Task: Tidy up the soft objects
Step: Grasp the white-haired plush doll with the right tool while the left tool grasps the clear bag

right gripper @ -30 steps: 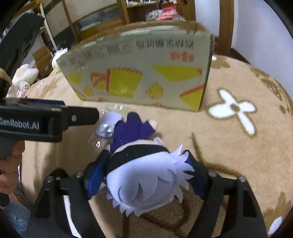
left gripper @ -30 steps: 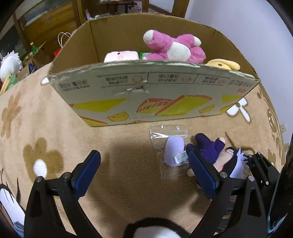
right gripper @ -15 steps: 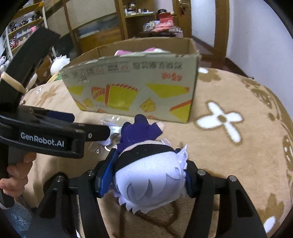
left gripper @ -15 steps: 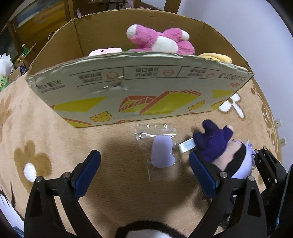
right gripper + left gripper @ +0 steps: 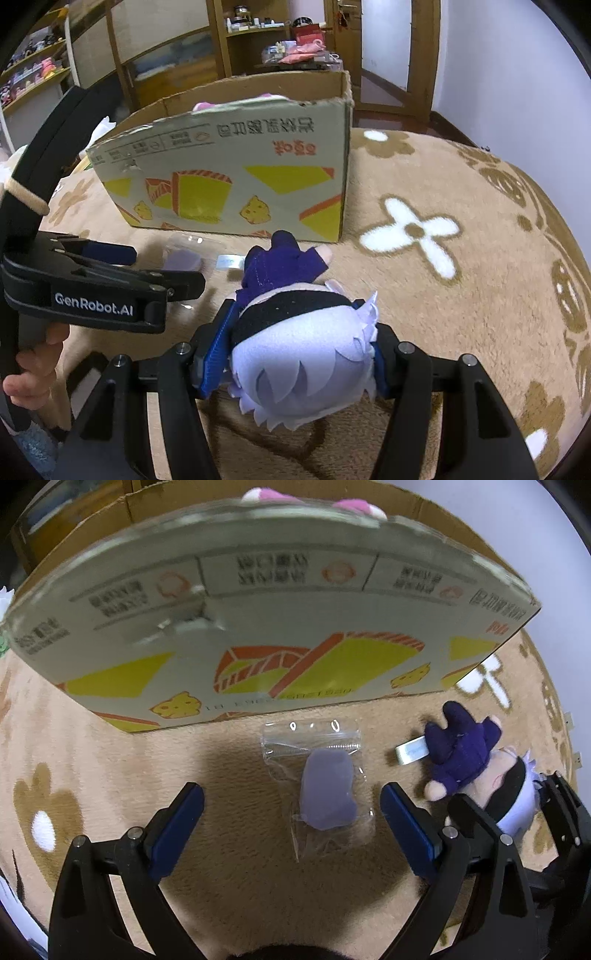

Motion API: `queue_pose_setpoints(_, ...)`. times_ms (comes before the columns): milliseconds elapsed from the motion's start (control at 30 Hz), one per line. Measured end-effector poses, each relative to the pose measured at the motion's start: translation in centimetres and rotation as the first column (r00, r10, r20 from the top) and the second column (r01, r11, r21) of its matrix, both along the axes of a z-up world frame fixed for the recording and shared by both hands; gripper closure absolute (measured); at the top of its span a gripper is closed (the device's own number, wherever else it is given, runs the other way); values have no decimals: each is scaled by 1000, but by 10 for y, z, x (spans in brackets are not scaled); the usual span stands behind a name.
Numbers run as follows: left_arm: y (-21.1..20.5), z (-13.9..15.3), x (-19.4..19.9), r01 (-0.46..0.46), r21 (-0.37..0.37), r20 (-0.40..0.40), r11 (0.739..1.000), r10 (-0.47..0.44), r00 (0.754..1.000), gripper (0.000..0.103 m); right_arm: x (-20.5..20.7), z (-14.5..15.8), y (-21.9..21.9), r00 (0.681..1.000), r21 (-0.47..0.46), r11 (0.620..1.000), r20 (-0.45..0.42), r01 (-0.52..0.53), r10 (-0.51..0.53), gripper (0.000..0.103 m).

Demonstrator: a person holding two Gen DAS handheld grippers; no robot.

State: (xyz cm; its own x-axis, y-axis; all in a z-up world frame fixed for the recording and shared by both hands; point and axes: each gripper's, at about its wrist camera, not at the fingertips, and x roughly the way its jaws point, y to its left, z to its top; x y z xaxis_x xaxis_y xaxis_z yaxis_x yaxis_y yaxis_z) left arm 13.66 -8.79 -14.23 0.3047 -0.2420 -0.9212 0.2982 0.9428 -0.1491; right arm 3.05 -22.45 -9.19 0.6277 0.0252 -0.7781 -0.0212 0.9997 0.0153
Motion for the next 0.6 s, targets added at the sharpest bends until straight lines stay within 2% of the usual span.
queue_pose_setpoints(133,-14,-8,-1,2,55,19,998,-3,1000,9,1,-4,-5,1000,31,999,-12,16,-16,37)
queue_pose_setpoints(267,-20,-8,-4,8,73,35,997,-11,999,15,0,-6,-8,1000,49,998,-15,25,-24,37)
queue_pose_setpoints(367,-21,-5,-7,-13,68,38,998,10,999,28,0,-6,-8,1000,52,998,-13,25,-25,37)
queue_pose_setpoints(500,-17,0,-20,-55,49,43,997,53,998,53,0,-6,-8,1000,51,998,-8,22,-22,37)
queue_pose_setpoints(600,-4,4,-25,-65,28,38,997,64,997,57,-1,-4,-8,1000,51,999,5,19,-19,38)
